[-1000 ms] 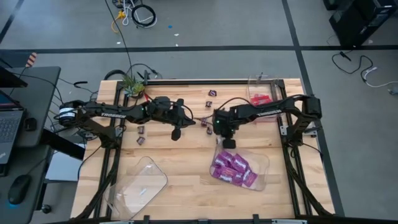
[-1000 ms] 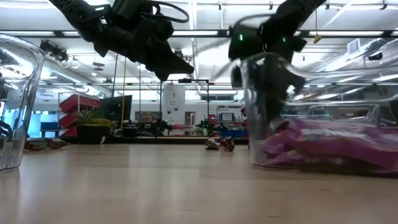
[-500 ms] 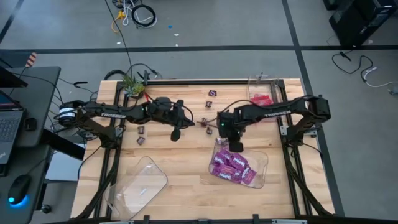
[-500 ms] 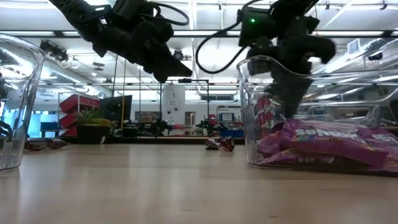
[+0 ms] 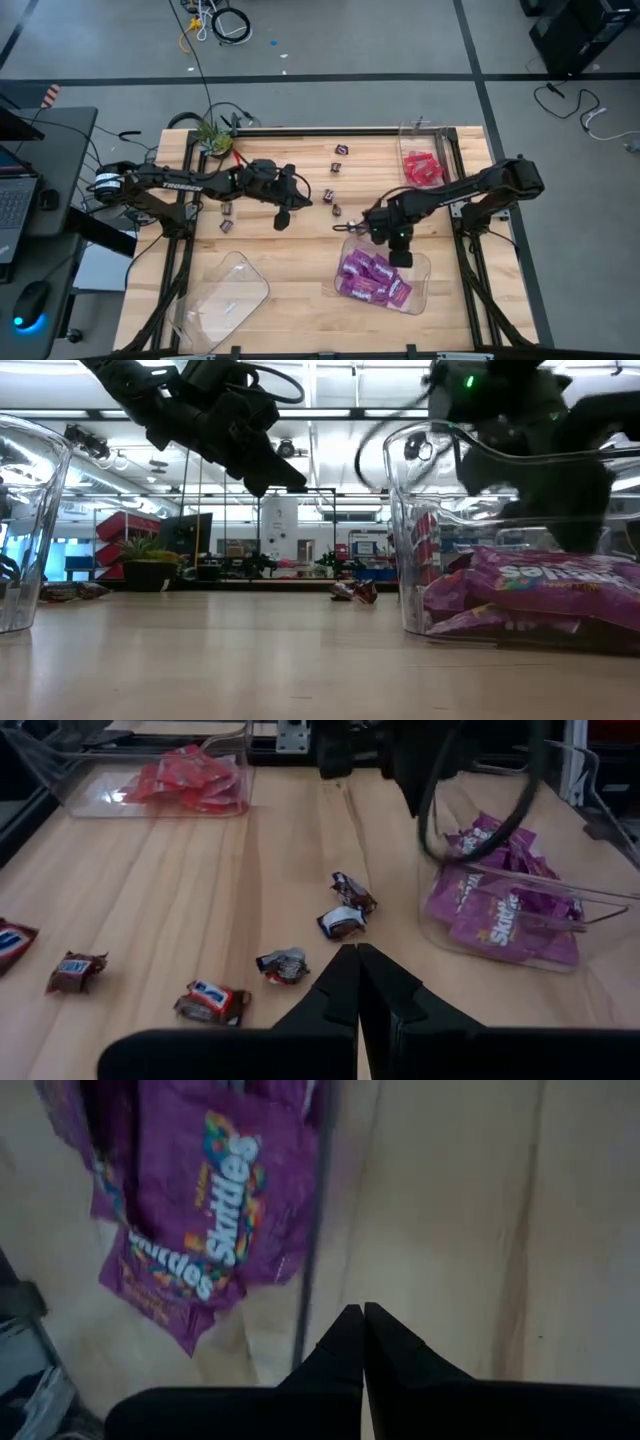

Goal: Sort candy
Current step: Move the brown candies closer to the center

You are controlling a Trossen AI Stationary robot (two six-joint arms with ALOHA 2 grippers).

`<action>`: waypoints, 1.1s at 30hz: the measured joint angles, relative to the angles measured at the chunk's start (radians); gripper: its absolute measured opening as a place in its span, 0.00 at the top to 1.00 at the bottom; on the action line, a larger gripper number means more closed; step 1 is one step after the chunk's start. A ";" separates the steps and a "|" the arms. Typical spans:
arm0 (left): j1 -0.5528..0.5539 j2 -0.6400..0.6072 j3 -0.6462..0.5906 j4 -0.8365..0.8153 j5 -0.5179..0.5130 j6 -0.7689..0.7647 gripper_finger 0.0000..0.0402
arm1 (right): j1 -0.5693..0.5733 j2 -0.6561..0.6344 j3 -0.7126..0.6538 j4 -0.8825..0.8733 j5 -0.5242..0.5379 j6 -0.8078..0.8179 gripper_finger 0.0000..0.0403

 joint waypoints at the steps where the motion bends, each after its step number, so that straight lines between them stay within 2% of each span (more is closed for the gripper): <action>1: -0.003 0.003 0.000 0.006 0.000 0.000 0.99 | 0.005 -0.018 0.000 0.016 0.036 0.002 1.00; 6: -0.005 0.014 0.000 0.036 -0.016 0.001 0.99 | -0.039 -0.079 0.000 0.211 0.213 -0.080 1.00; 10: -0.005 0.014 0.000 0.061 -0.031 0.002 0.99 | -0.131 -0.050 0.001 0.328 0.232 -0.206 1.00; 12: -0.005 0.014 0.000 0.065 -0.031 0.002 0.99 | -0.177 -0.011 0.001 0.349 0.199 -0.261 1.00; 17: -0.004 0.014 0.000 0.044 -0.031 0.003 0.99 | -0.251 0.097 0.001 0.352 -0.028 -0.357 1.00; 20: -0.004 0.014 0.000 0.032 -0.032 0.005 0.99 | -0.265 0.138 0.001 0.362 -0.098 -0.381 1.00; 23: -0.004 0.014 0.000 0.028 -0.032 0.006 0.99 | -0.274 0.172 0.001 0.380 -0.093 -0.397 1.00; 28: -0.004 0.014 0.000 0.028 -0.040 0.006 0.99 | -0.297 0.215 0.002 0.476 -0.017 -0.407 1.00; 33: -0.004 0.014 0.000 0.024 -0.067 0.005 0.99 | -0.311 0.194 0.026 0.567 0.032 -0.408 1.00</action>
